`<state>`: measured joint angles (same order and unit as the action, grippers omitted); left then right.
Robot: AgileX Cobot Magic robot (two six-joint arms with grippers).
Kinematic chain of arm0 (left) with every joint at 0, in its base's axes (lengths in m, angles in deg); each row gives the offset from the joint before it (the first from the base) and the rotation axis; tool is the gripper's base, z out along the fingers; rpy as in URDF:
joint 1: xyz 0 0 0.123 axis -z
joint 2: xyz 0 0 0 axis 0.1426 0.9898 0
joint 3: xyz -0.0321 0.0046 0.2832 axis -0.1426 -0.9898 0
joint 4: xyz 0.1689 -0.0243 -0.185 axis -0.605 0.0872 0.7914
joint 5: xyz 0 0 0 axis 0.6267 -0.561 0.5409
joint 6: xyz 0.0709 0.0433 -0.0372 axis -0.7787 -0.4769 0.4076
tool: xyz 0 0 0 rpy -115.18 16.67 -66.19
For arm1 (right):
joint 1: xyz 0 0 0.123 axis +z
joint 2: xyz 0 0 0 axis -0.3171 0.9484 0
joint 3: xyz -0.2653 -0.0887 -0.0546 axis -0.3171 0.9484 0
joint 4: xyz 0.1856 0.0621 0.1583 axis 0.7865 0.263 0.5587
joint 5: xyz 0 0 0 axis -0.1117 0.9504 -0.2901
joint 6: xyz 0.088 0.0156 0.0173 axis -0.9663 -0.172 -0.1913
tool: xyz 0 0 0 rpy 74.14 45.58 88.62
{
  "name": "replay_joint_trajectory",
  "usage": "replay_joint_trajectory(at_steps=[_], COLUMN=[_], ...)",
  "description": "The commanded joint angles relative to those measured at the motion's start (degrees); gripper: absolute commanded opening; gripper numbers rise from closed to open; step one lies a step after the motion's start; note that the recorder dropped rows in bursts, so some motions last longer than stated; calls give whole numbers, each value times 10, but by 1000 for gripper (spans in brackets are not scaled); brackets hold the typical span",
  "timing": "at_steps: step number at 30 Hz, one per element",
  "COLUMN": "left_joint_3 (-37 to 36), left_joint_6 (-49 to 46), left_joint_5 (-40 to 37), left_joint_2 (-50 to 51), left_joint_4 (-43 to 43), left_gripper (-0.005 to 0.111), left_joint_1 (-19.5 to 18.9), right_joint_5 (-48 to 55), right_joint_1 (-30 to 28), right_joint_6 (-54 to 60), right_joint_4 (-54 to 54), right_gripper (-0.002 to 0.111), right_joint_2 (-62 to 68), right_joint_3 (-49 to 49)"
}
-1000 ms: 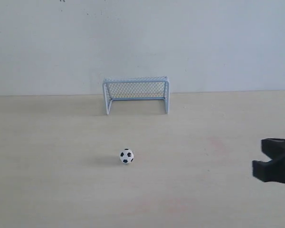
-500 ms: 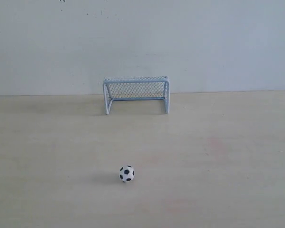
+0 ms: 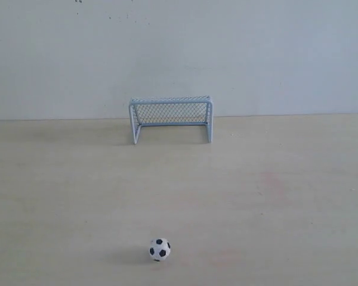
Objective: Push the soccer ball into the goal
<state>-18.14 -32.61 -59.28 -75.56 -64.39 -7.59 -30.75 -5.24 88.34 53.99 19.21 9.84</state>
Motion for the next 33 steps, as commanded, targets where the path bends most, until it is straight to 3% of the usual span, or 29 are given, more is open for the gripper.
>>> replay_joint_trajectory(at_steps=[1,7,9,11,13,27,33], left_joint_3=[-2,-2,-2,-2,-2,-2,-2], left_joint_6=[-2,-2,-2,-2,-2,-2,-2], left_joint_5=[2,2,2,2,2,2,2], left_joint_2=[-1,-1,-1,-1,-1,-1,-1], left_joint_4=[-2,-2,-2,-2,-2,-2,-2], left_gripper=[4,4,4,4,4,4,4], left_joint_1=[-1,-1,-1,-1,-1,-1,-1], right_joint_5=[16,106,153,208,250,262,263], right_joint_1=[-2,-2,-2,-2,-2,-2,-42], right_joint_6=[9,1,-50,-188,-250,-259,-265], right_joint_4=[-6,-15,-101,-243,-301,-311,-310], right_gripper=[0,0,0,0,0,0,0], right_joint_2=[-4,-4,-4,-4,-4,-4,-4], right_joint_3=[3,3,3,3,3,3,3])
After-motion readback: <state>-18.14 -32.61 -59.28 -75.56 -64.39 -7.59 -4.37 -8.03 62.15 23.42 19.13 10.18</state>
